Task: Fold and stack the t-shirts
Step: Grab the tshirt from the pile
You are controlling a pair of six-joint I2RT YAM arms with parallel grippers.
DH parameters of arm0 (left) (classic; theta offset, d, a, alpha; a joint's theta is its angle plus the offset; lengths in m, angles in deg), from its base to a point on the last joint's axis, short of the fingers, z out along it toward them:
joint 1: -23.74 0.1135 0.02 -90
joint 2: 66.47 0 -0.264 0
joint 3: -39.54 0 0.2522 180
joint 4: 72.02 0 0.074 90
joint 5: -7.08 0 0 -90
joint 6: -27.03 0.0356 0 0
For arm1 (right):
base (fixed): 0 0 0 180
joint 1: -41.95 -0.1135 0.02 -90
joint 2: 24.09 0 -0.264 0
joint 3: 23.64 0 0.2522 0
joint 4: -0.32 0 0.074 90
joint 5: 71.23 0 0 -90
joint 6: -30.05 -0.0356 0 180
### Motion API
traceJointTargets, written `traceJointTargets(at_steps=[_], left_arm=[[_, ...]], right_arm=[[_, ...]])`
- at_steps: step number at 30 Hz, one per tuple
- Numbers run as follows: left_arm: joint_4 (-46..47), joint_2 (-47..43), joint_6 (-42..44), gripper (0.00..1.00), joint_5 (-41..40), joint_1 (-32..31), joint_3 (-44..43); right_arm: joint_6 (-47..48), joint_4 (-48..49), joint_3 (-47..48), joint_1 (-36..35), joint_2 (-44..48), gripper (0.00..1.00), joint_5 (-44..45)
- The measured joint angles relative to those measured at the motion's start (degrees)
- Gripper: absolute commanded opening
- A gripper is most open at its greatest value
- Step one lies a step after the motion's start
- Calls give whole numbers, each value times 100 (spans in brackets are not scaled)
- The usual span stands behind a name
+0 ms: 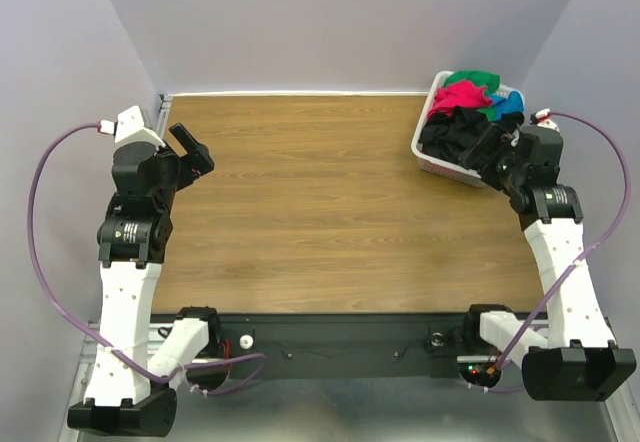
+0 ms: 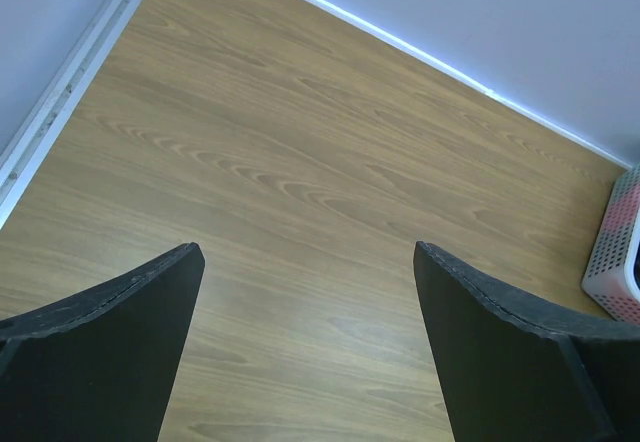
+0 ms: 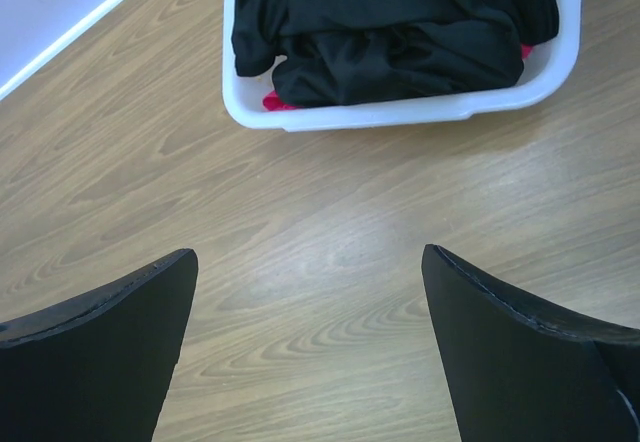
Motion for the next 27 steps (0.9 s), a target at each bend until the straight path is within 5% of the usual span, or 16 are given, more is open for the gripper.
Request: traceJointTargets(at_steps=[21, 27], left_arm=[[63, 55, -7, 99, -127, 0, 33], [50, 96, -9, 99, -179, 0, 55]], right_arm=[[549, 179, 1272, 0, -2026, 100, 717], [737, 179, 1845, 0, -3169, 84, 942]])
